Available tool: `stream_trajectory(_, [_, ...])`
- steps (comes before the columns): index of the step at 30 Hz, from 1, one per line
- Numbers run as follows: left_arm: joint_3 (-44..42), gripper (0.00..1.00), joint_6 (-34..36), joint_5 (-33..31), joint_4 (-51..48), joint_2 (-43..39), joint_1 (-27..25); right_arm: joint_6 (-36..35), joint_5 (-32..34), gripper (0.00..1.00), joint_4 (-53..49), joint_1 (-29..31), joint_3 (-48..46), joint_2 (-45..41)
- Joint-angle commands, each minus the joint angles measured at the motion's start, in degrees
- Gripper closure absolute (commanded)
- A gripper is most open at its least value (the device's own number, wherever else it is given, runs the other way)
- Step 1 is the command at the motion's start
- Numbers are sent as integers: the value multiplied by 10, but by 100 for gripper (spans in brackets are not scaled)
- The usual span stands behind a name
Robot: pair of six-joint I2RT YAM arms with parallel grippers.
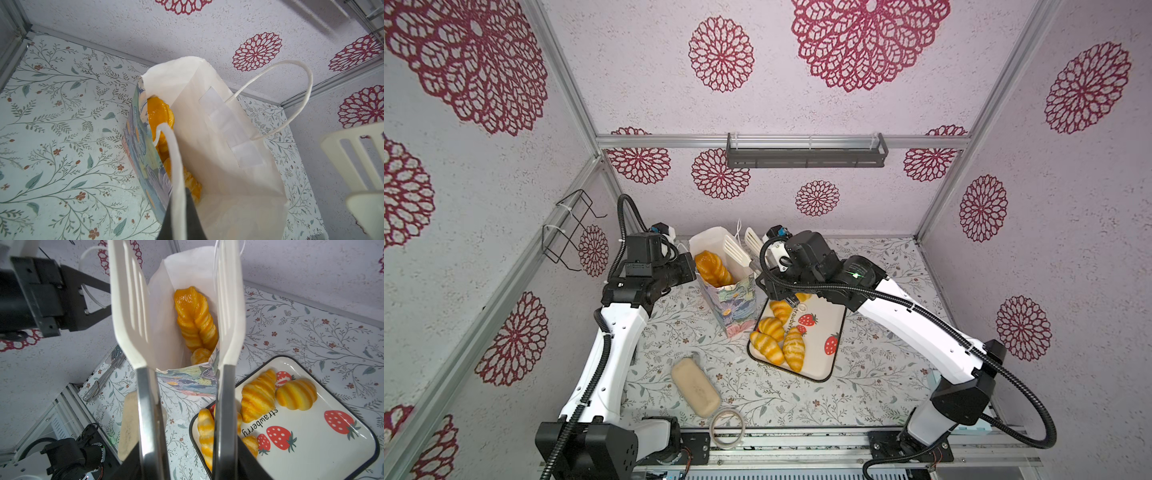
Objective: Place the fake bread into the paper bag
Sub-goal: 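Lift the empty tongs out of the bag and move back over the tray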
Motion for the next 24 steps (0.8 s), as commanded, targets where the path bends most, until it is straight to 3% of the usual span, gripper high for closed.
stream_trajectory(1, [-7, 100, 3, 2, 13, 0, 4, 4, 22, 48, 35, -17, -9, -49])
stream_trajectory(24, [-8, 100, 3, 2, 13, -1, 4, 101, 3, 48, 60, -192, -175, -134])
